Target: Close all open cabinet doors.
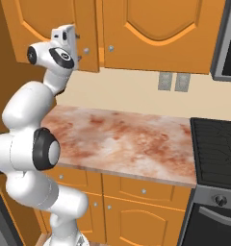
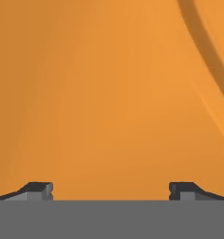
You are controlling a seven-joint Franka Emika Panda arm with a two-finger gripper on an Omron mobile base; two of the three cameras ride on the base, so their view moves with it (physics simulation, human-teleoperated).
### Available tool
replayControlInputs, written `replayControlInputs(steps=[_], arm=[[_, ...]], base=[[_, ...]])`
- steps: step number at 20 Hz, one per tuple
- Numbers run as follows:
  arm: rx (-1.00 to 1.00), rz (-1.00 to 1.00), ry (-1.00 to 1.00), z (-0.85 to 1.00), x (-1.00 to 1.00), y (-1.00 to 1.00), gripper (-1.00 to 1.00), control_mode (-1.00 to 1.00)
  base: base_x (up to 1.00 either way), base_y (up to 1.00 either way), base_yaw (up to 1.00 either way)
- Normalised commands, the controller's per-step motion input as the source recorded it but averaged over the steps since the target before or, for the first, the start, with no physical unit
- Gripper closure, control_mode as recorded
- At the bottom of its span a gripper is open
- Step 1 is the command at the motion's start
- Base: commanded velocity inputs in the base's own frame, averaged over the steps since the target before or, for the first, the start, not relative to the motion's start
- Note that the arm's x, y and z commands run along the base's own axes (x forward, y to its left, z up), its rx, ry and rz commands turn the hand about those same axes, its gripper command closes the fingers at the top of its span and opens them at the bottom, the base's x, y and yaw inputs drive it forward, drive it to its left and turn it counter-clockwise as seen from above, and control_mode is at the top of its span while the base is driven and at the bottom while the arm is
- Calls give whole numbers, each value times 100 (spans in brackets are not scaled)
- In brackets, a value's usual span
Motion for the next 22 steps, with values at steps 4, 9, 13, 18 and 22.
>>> replayControlInputs(steps=[4, 9, 13, 18, 22], arm=[[8, 6, 0, -12, 46, -27, -100, -100], [8, 6, 0, -14, 45, -24, -100, -100], [8, 6, 0, -17, 46, -24, -100, -100], [7, 6, 1, -20, 49, -22, -100, -100], [7, 6, 2, -23, 48, -18, -100, -100]], base=[[0, 0, 0], [0, 0, 0], [0, 0, 0], [0, 0, 0], [0, 0, 0]])
